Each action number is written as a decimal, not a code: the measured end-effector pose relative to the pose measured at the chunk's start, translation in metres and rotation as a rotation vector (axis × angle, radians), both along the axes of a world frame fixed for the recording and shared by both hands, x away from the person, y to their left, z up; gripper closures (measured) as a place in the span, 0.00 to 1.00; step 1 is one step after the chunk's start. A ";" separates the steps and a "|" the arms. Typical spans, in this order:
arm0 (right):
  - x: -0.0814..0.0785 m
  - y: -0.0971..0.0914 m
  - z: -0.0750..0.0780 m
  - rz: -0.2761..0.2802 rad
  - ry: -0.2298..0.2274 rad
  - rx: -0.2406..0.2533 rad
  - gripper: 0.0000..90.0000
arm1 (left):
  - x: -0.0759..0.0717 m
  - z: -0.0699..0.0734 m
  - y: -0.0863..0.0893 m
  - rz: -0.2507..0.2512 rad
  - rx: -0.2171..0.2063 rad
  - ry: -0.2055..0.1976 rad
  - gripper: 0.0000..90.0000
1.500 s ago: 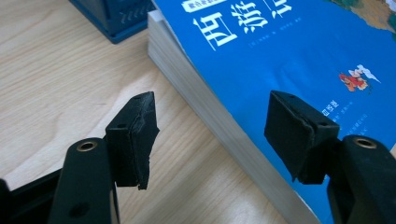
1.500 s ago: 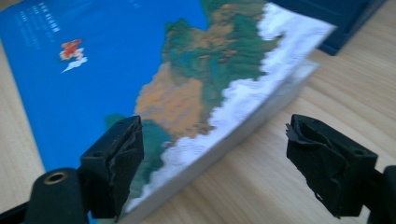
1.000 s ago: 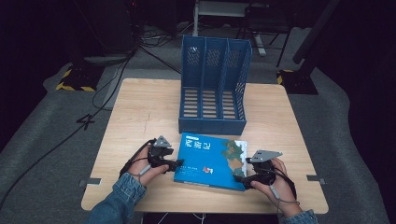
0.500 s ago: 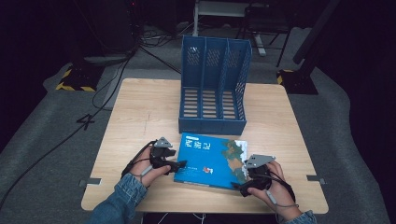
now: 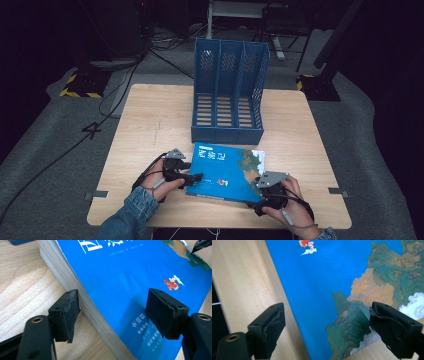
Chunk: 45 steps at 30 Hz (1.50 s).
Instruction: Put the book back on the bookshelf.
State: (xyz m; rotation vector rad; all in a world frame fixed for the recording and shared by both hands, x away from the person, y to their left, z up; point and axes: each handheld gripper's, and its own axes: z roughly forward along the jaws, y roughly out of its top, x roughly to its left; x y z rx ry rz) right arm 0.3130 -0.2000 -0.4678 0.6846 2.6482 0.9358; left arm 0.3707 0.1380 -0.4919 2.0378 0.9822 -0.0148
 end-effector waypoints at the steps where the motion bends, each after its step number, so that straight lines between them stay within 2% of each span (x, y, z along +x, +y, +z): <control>1: -0.001 0.002 -0.001 0.003 -0.015 -0.017 0.15 | 0.000 0.000 0.000 0.000 0.001 -0.001 0.31; 4: -0.001 0.003 -0.002 0.003 -0.037 -0.025 0.15 | -0.001 0.001 0.000 -0.002 0.009 -0.012 0.31; 5: -0.001 0.004 -0.005 -0.001 -0.063 -0.028 0.14 | -0.001 0.001 -0.001 -0.003 0.011 -0.013 0.31; 9: -0.001 0.005 -0.009 -0.004 -0.083 -0.023 0.09 | -0.001 0.003 -0.002 -0.011 0.031 -0.033 0.31; 12: -0.001 0.007 -0.010 0.008 -0.089 -0.041 0.08 | -0.002 0.003 -0.003 -0.008 0.035 -0.034 0.31; 14: 0.000 0.008 -0.009 0.036 -0.103 -0.081 0.08 | -0.002 0.004 -0.003 -0.001 0.035 -0.031 0.32; 17: 0.003 0.006 -0.011 0.054 -0.116 -0.088 0.08 | -0.003 0.006 -0.002 0.006 0.034 -0.029 0.37; 19: 0.005 0.003 -0.011 0.058 -0.120 -0.084 0.07 | -0.003 0.006 -0.002 0.000 0.040 -0.035 0.40; 25: 0.005 0.003 -0.012 0.049 -0.117 -0.080 0.07 | -0.002 0.007 -0.003 -0.003 0.052 -0.035 0.39; 27: 0.006 0.003 -0.012 0.048 -0.118 -0.079 0.07 | -0.003 0.008 -0.004 -0.006 0.065 -0.052 0.40; 30: 0.006 0.003 -0.012 0.047 -0.117 -0.077 0.06 | -0.004 0.012 -0.003 -0.008 0.086 -0.083 0.45; 33: 0.005 0.003 -0.012 0.040 -0.114 -0.073 0.06 | -0.004 0.016 -0.001 -0.016 0.070 -0.096 0.56; 36: 0.005 0.003 -0.012 0.040 -0.114 -0.070 0.06 | -0.007 0.020 -0.002 -0.035 0.049 -0.130 0.59; 40: 0.006 0.003 -0.012 0.040 -0.113 -0.068 0.06 | -0.009 0.025 0.000 -0.051 0.015 -0.141 0.67; 42: 0.005 0.003 -0.012 0.041 -0.113 -0.068 0.06 | -0.010 0.026 0.002 -0.053 0.009 -0.122 0.73; 43: 0.005 0.003 -0.012 0.041 -0.113 -0.068 0.06 | -0.010 0.025 0.003 -0.065 -0.002 -0.093 0.75; 45: 0.005 0.003 -0.012 0.040 -0.115 -0.067 0.06 | -0.010 0.019 0.003 -0.107 0.006 -0.022 0.75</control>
